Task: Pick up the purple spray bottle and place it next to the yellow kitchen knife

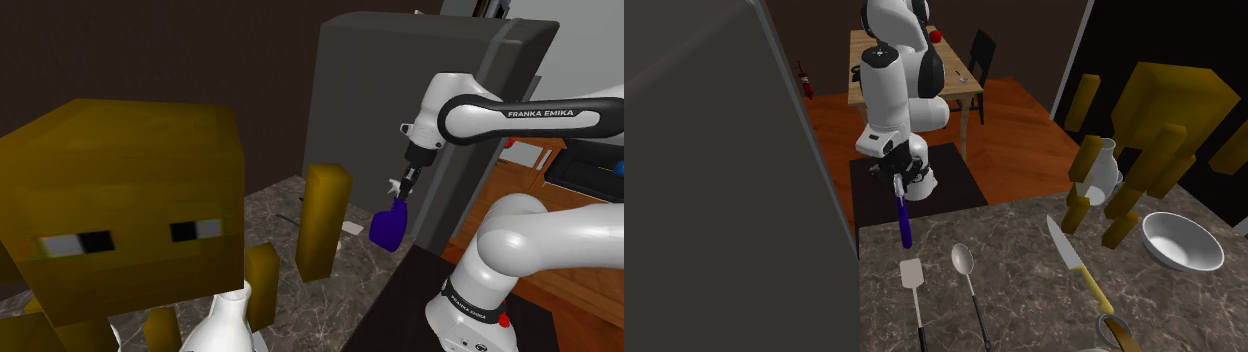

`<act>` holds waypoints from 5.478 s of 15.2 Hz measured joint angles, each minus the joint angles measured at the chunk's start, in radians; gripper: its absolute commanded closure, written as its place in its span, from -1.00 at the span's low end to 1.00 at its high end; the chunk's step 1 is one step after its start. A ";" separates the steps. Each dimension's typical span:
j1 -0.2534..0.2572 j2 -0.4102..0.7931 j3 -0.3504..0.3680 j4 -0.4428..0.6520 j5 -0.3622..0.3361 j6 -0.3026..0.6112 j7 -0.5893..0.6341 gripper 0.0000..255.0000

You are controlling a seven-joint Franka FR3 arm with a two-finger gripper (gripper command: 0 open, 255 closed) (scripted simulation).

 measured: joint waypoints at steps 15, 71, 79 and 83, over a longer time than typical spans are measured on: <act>0.020 0.005 0.031 0.201 0.033 -0.194 0.000 1.00; 0.078 0.357 0.337 1.001 0.258 -0.640 0.274 1.00; 0.086 0.504 0.510 1.134 0.322 -0.608 0.463 1.00; 0.091 0.491 0.525 1.080 0.332 -0.565 0.475 1.00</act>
